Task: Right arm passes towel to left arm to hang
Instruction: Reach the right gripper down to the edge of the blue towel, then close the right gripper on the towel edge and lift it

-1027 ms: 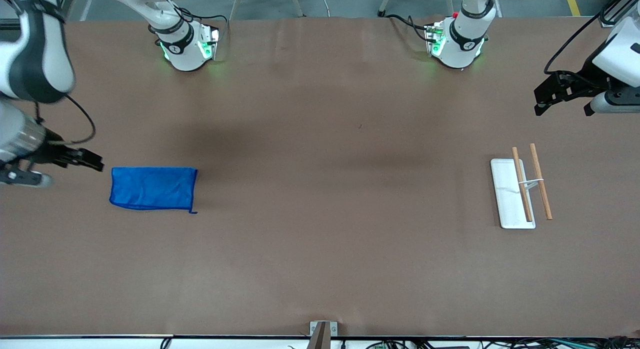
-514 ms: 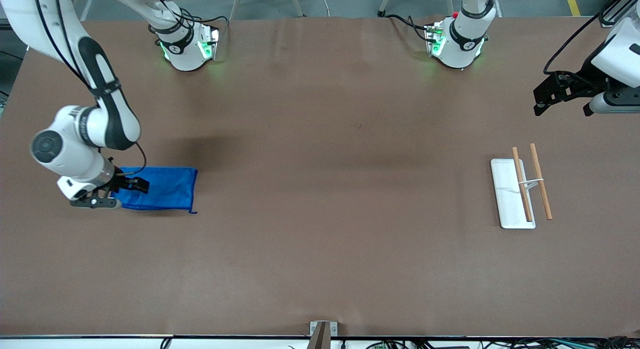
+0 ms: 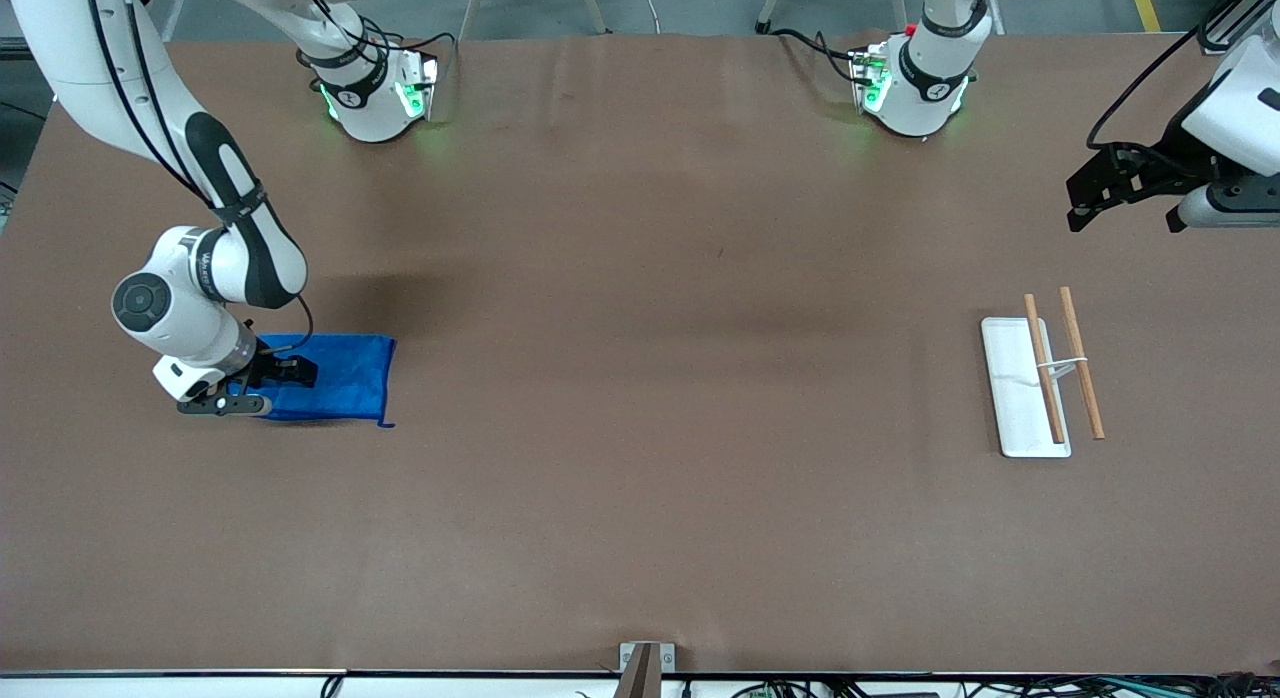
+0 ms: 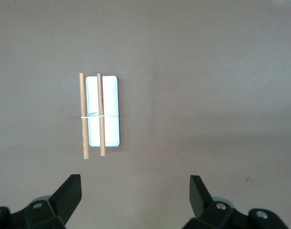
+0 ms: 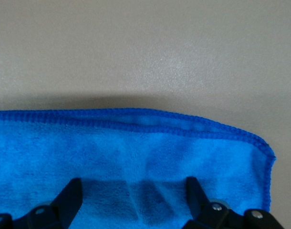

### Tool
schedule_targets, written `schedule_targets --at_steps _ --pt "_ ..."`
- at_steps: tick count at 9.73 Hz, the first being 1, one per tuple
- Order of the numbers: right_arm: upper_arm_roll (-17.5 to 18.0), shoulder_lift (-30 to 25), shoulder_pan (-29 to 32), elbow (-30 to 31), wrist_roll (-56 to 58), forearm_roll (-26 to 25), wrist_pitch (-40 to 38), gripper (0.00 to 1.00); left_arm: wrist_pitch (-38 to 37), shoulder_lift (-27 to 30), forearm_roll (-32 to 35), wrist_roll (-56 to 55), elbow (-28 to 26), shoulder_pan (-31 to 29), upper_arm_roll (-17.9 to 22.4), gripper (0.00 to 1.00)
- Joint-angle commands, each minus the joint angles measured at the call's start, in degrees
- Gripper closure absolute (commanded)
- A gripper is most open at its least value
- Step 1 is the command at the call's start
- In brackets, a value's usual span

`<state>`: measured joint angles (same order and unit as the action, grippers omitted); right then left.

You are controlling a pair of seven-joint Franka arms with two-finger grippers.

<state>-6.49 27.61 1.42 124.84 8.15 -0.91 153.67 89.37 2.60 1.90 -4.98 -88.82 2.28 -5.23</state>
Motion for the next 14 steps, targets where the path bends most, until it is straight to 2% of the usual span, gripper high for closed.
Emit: schedule_targets --at_steps 1,2,3,4,6,8,9,11,14 --pt "0.5 -0.6 0.4 1.0 0.5 -0.2 0.9 0.52 -0.3 -0.6 1.1 -1.0 -1.4 0.3 -0.1 0.00" --pt "0.5 -0.7 0.3 0.9 0.6 -0.2 0.8 0.68 -0.3 -0.5 1.1 -1.0 -1.3 0.3 -0.1 0.00" --pt "0.6 -1.0 0.2 0.5 1.3 0.0 -0.9 0.92 -0.3 -0.5 1.1 -1.0 -1.4 0.3 -0.1 0.00" --pt "0.7 -1.2 0.3 -2.1 1.4 0.4 -6.6 0.99 -0.3 -0.6 1.1 -1.0 -1.4 0.3 -0.1 0.00" --pt "0.9 -2.1 0.2 -10.0 1.3 2.1 -20.5 0.99 -0.3 -0.7 1.1 -0.8 -1.4 0.4 -0.1 0.00" --pt "1.0 -2.2 -0.5 -20.3 0.9 6.5 -35.3 0.99 -0.3 -0.7 1.1 -0.8 -1.4 0.4 -0.1 0.00" --pt "1.2 -2.4 -0.9 -23.9 0.9 7.2 -39.9 0.99 -0.3 -0.7 1.1 -0.7 -1.4 0.3 -0.1 0.00" --pt "4.6 -5.0 -1.2 -25.4 -2.7 10.4 -43.0 0.99 -0.3 -0.7 1.0 -0.8 -1.4 0.3 -0.1 0.00" --pt "19.3 -5.4 -1.1 -29.7 -23.8 11.4 -43.7 0.99 -0.3 -0.8 0.9 -0.8 -1.4 0.3 -0.1 0.00"
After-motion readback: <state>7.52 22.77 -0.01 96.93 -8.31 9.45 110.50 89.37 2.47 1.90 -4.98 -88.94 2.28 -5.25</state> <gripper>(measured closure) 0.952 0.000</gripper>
